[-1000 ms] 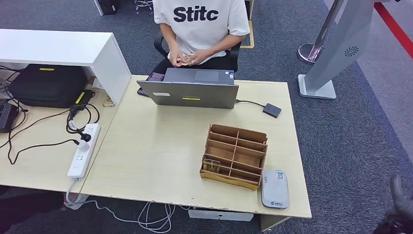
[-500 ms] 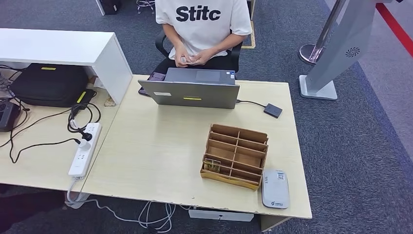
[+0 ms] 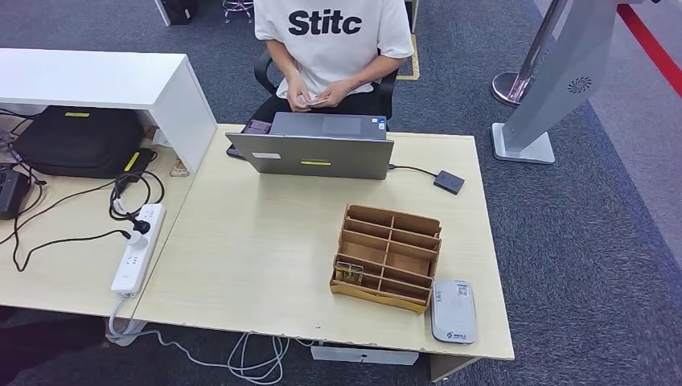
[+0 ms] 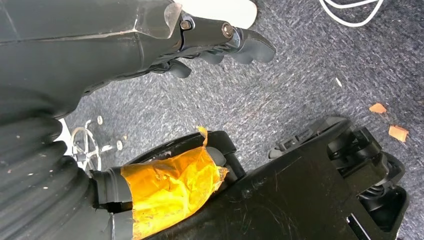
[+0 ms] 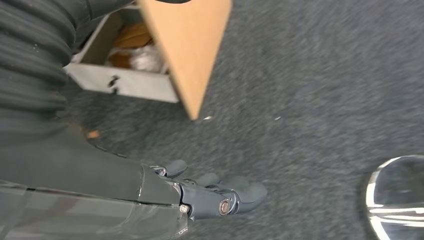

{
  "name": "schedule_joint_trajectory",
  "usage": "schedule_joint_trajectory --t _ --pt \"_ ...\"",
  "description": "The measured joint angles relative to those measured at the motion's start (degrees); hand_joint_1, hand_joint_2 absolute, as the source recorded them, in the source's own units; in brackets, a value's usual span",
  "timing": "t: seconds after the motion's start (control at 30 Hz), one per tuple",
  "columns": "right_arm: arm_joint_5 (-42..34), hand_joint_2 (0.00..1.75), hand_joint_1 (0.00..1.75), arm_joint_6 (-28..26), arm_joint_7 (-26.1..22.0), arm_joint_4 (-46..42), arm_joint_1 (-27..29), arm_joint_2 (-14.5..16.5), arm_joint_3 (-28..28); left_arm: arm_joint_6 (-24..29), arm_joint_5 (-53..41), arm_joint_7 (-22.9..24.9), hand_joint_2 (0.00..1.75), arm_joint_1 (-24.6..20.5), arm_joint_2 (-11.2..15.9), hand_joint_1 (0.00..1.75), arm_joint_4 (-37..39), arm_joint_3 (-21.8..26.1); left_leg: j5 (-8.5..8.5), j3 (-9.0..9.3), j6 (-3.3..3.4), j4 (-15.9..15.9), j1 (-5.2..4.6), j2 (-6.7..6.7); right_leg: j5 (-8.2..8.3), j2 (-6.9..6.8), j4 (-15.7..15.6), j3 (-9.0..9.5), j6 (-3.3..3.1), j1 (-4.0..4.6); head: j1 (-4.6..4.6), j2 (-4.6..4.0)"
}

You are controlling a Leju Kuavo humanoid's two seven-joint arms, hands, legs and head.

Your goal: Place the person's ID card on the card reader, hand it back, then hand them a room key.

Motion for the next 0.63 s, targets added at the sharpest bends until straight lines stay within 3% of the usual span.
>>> schedule_joint_trajectory --t 0.3,0.63 --pt "7.0 1.75 0.0 -5.1 5.9 1.4 0.3 2.4 2.5 0.0 -0.2 0.0 1.75 0.0 0.0 0.0 0.0 -0.1 0.0 0.0 0.0 0.0 -0.01 0.0 0.0 0.0 0.0 0.01 0.0 -0.01 0.02 0.0" --pt "21.2 1.75 0.0 -7.0 18.8 2.7 0.3 4.0 12.0 -1.7 -2.2 -0.7 1.75 0.0 0.2 0.0 0.0 -0.1 0.0 0.0 0.0 0.0 0.0 0.0 0.0 0.0 0.0 0.0 0.0 0.0 0.0 0.0"
